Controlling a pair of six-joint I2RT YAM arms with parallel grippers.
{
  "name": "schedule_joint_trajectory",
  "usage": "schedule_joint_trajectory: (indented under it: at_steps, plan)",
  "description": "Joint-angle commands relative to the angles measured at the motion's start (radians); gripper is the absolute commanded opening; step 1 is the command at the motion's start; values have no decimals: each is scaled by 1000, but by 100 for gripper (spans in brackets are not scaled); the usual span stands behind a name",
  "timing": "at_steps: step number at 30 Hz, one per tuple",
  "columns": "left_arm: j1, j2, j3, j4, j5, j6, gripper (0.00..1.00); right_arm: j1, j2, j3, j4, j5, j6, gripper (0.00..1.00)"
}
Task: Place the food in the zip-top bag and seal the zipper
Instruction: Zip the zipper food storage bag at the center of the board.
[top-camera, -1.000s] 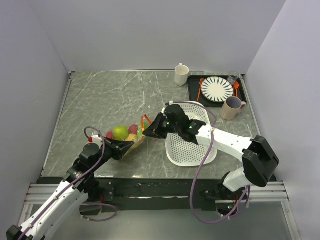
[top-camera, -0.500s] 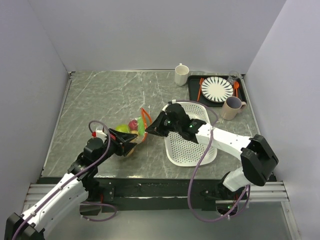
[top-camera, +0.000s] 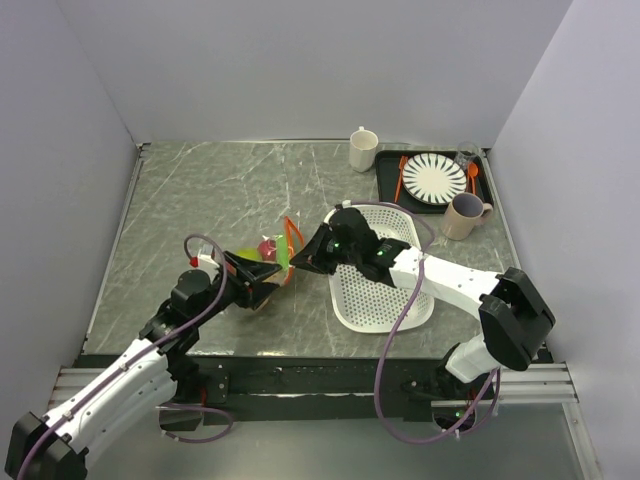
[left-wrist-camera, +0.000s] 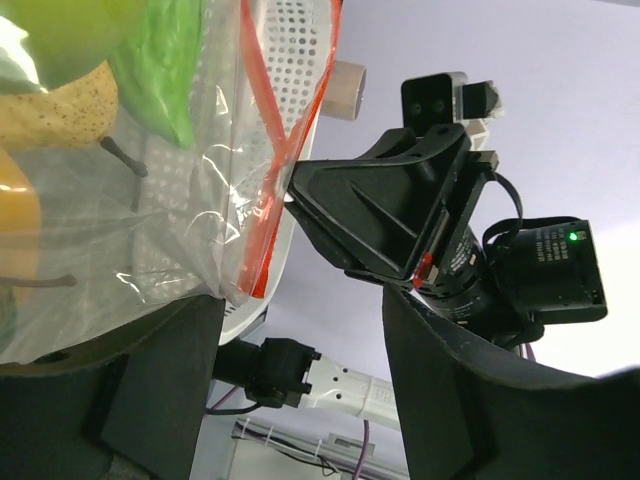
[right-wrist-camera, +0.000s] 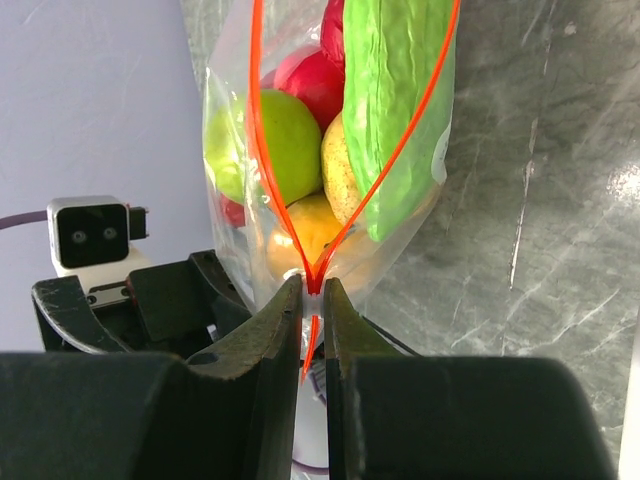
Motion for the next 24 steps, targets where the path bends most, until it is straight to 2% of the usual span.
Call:
schedule_joint_trajectory:
  at_steps: [1, 4, 8, 14, 16, 20, 23, 24]
  plan:
    - [-35, 26, 29, 53, 14, -9, 70, 13, 8, 31, 32, 12, -5, 0]
    - [-59, 37, 32, 47, 6, -16, 72, 12, 9, 34, 26, 16, -5, 0]
    - [-70, 14, 63, -60, -29, 8, 74, 13, -2, 40, 22, 22, -8, 0]
    - [-76, 6, 77, -116, -61, 8, 77, 13, -12, 41, 31, 13, 0, 0]
    - [-82, 14, 65, -91, -63, -7, 78, 13, -17, 47, 32, 9, 1, 0]
    - [-96, 35, -4, 59, -93, -56, 75, 13, -25, 49, 19, 6, -5, 0]
    - [-104, 68, -4, 117, -116, -61, 71, 13, -37, 34, 22, 3, -3, 0]
    - [-107, 78, -3, 133, -119, -59, 67, 15, -37, 31, 20, 1, -3, 0]
